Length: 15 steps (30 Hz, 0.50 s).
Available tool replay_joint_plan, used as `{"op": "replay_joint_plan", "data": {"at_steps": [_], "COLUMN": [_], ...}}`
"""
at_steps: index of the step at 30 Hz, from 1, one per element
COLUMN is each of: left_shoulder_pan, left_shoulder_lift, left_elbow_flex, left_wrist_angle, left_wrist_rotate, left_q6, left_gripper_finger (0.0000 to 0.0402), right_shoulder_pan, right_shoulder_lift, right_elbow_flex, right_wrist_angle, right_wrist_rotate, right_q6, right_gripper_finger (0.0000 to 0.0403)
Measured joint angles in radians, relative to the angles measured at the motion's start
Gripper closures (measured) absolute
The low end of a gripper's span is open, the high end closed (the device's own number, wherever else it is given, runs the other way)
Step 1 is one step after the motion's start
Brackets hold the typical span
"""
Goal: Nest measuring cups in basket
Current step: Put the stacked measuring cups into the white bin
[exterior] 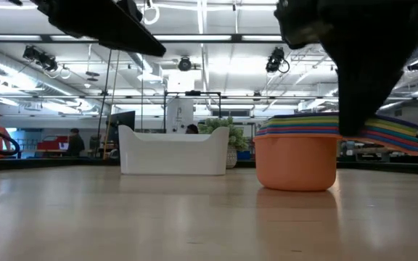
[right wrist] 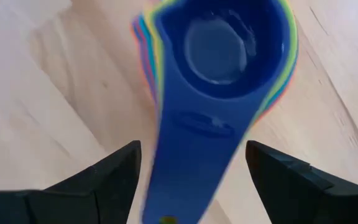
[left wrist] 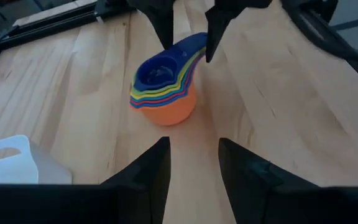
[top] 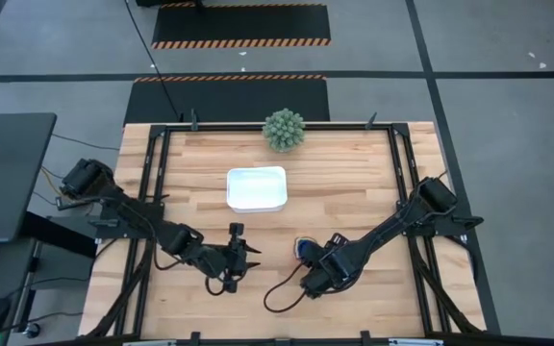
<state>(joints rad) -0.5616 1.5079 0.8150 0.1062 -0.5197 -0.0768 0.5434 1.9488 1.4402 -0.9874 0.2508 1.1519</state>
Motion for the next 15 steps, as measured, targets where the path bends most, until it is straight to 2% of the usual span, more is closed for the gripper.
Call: {"op": "replay_joint_plan", "data": {"at_steps": [7, 15], "left_shoulder_pan": [-0.027, -0.032], "left_shoulder_lift": [-0.041, -0.046], "left_elbow_flex": [0.0, 0.0], "left_wrist_angle": [0.0, -0.006], "left_wrist_rotate": [-0.019, -0.019], "left_q6": [-0.011, -0.039], "left_gripper_finger": [0.026, 0.026], "right_shoulder_pan": [-0.013, -0.028], "right_shoulder_lift": [0.0, 0.0], "right_elbow_flex": [-0.057, -0.098], "right_wrist_angle": [0.032, 0.102], "right_wrist_rotate": [-0.004, -0.033], "right_q6": [-0.006, -0.059], "right_gripper_finger": [0.0126, 0.0173]}}
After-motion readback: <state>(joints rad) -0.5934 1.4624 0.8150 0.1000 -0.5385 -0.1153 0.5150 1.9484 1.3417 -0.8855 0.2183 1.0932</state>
